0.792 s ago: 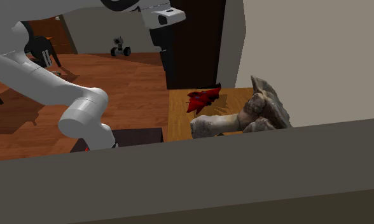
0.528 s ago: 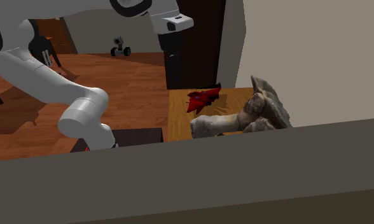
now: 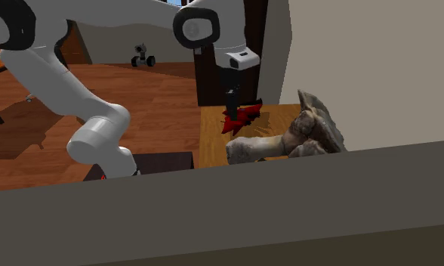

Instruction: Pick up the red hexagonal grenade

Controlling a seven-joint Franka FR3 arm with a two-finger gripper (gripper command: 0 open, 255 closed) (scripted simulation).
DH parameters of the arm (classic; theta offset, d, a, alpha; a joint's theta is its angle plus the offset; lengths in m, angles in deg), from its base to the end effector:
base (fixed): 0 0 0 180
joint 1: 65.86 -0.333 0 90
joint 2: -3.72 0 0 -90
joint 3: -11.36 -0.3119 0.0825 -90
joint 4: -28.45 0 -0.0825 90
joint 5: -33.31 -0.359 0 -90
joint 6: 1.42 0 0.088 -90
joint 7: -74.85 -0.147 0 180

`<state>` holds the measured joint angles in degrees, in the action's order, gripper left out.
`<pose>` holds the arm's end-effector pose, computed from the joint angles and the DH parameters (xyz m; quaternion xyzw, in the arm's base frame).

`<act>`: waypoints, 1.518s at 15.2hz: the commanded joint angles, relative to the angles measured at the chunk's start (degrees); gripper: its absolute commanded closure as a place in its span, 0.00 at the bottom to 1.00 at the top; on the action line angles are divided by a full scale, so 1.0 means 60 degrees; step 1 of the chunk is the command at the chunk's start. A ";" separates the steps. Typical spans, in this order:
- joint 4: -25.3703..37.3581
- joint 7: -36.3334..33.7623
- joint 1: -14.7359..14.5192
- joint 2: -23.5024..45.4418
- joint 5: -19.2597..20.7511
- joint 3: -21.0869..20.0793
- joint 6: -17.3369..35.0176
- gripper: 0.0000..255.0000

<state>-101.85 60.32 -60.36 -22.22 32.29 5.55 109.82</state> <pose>0.4114 0.0075 0.5040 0.9897 -0.1300 0.0603 0.0062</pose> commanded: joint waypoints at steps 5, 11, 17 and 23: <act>0.0767 -0.1126 0.0383 0.2163 0.0066 -0.0072 0.0995 0.00; 0.1823 -0.2177 0.0638 0.4306 0.0145 0.0021 0.1683 0.00; 0.3155 -0.3080 0.0807 0.6428 0.0107 0.0260 0.2089 0.00; 0.3116 -0.3194 0.0818 0.7034 0.0107 0.0309 0.2683 0.00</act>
<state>-82.91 41.36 -55.40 19.02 32.89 7.38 125.03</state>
